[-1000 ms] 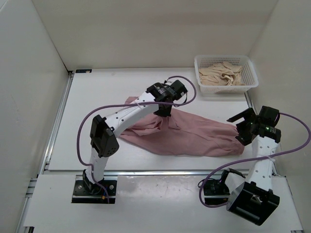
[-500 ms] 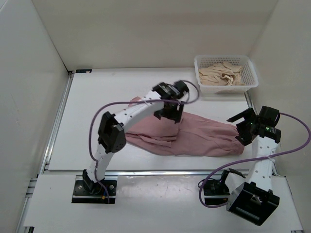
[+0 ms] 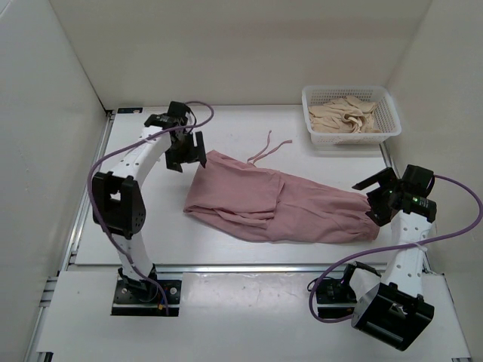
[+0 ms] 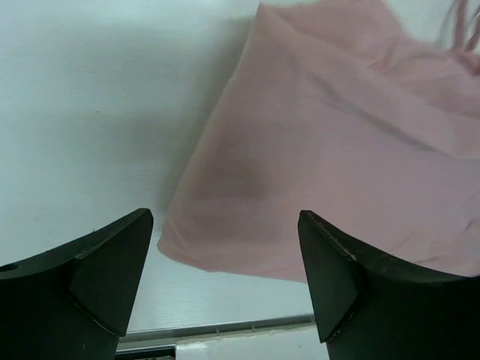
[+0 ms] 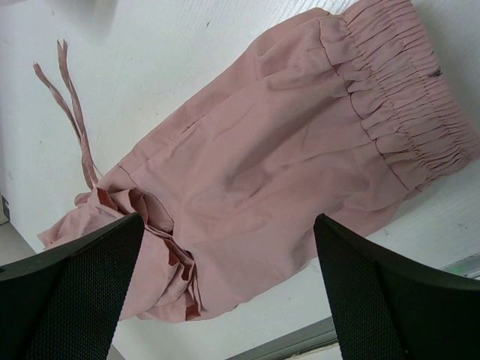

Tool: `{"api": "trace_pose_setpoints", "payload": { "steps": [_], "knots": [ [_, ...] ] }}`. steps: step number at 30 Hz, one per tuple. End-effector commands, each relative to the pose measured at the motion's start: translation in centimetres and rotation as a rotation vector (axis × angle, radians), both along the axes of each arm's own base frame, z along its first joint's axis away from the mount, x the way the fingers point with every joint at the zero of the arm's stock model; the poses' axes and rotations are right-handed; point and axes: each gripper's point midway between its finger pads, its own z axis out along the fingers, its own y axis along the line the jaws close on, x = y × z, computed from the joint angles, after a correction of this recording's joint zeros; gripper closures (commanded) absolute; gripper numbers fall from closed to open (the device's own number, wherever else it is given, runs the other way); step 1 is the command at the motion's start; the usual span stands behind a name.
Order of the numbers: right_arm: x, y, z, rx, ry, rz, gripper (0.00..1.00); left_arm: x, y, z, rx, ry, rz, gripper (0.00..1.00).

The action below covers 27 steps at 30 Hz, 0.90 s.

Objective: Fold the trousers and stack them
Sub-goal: Fold the trousers

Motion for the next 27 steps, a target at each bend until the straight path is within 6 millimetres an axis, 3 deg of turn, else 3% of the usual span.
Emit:
{"api": "trace_pose_setpoints", "payload": {
  "steps": [1,7,11,15,16,17,20,21,22,24,27],
  "knots": [
    [0.2,0.2,0.7,-0.007,-0.032,0.023,0.01,-0.3,-2.2,-2.7,-0.12,0.046,-0.122,0.1],
    [0.2,0.2,0.7,-0.007,-0.033,0.023,0.01,-0.4,-0.5,-8.3,-0.008,0.158,-0.096,0.1],
    [0.1,0.2,0.3,-0.004,-0.024,0.023,0.01,-0.8,-0.7,-11.1,-0.011,0.218,-0.078,0.17],
    [0.1,0.4,0.4,0.003,-0.027,0.029,0.01,-0.9,-1.2,-11.7,-0.036,0.233,-0.077,0.54],
    [0.1,0.4,0.4,0.003,-0.027,0.029,0.01,-0.6,-0.9,-11.2,-0.04,0.221,-0.068,0.82],
    [0.1,0.4,0.4,0.003,-0.027,0.029,0.01,-0.2,-0.5,-11.0,-0.043,0.212,-0.056,0.9],
    [0.6,0.4,0.3,0.01,-0.03,0.034,0.01,0.3,1.1,-8.7,-0.043,0.165,0.002,0.9],
    [0.6,0.3,0.0,0.015,-0.019,0.034,0.01,0.8,2.6,-8.0,-0.024,0.14,0.049,0.9],
    [0.8,0.5,0.2,0.015,-0.034,0.052,0.01,1.2,3.5,-6.2,-0.015,0.096,0.069,0.9],
    [1.4,1.0,0.1,0.018,-0.037,0.112,0.01,1.5,6.0,-4.4,0.017,0.061,0.138,0.9],
    [2.4,1.5,0.2,-0.018,-0.024,0.207,0.01,1.9,7.9,-0.1,0.05,-0.021,0.194,0.9]
  ]
}}
